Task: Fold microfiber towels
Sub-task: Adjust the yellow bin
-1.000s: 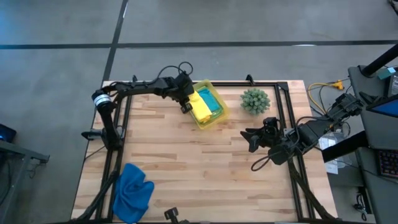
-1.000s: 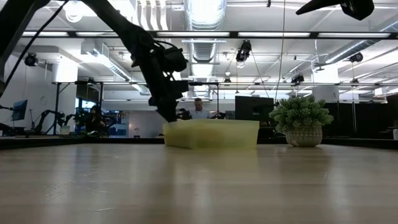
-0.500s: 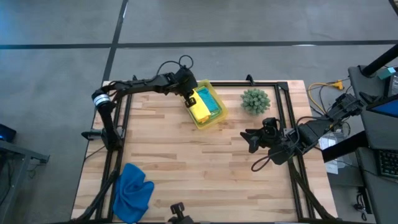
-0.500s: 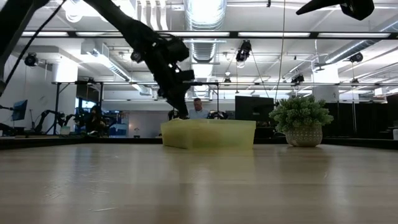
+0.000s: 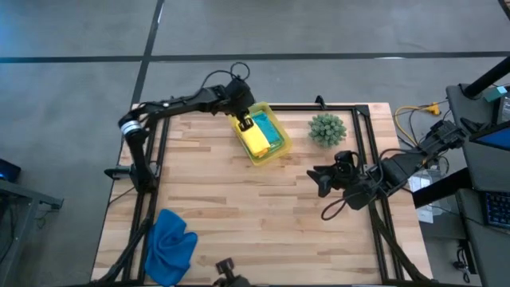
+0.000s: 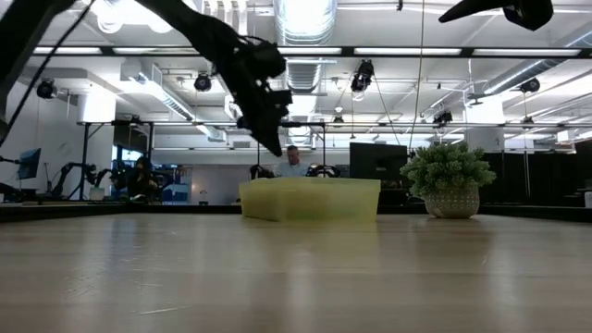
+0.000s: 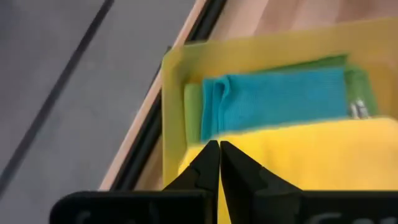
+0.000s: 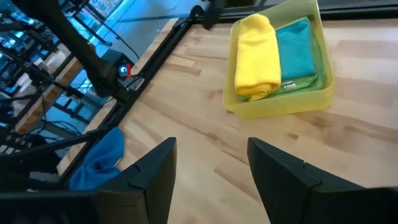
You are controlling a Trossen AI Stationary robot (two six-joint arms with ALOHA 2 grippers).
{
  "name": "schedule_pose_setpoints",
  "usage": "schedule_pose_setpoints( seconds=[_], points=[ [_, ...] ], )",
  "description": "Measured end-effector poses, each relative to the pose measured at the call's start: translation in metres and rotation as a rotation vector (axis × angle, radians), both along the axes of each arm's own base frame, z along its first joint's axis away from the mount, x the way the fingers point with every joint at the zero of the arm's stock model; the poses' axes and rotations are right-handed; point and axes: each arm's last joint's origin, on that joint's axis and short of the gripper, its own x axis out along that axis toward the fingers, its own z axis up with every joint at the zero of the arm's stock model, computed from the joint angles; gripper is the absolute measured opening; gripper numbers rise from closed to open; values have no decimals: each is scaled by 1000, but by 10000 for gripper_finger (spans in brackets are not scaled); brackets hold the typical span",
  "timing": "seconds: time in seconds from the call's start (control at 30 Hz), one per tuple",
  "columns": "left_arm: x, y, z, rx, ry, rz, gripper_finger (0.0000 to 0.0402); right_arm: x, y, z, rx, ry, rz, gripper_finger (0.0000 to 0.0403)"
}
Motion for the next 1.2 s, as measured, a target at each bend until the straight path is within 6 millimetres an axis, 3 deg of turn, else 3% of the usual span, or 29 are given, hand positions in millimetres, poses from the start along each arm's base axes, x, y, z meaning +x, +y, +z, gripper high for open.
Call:
schedule_pose_setpoints(
  seconds=[0.07,0.27,0.4,0.67,1.2],
  points=[
    [-12,-7,3,-42,51,33,0,1,-2,-1,-6,10,1,192],
    [-46,-25,-15,-181,208,108,0,4,-8,-3,-42,44,9,192],
    [-59,-27,-47,-270,251,166,0,6,-11,-3,-60,54,8,192],
    [-45,-9,-68,-257,123,174,0,9,-10,-2,-24,58,60,192],
    [-3,37,-70,-226,-26,160,0,13,-7,2,59,0,90,192]
  ],
)
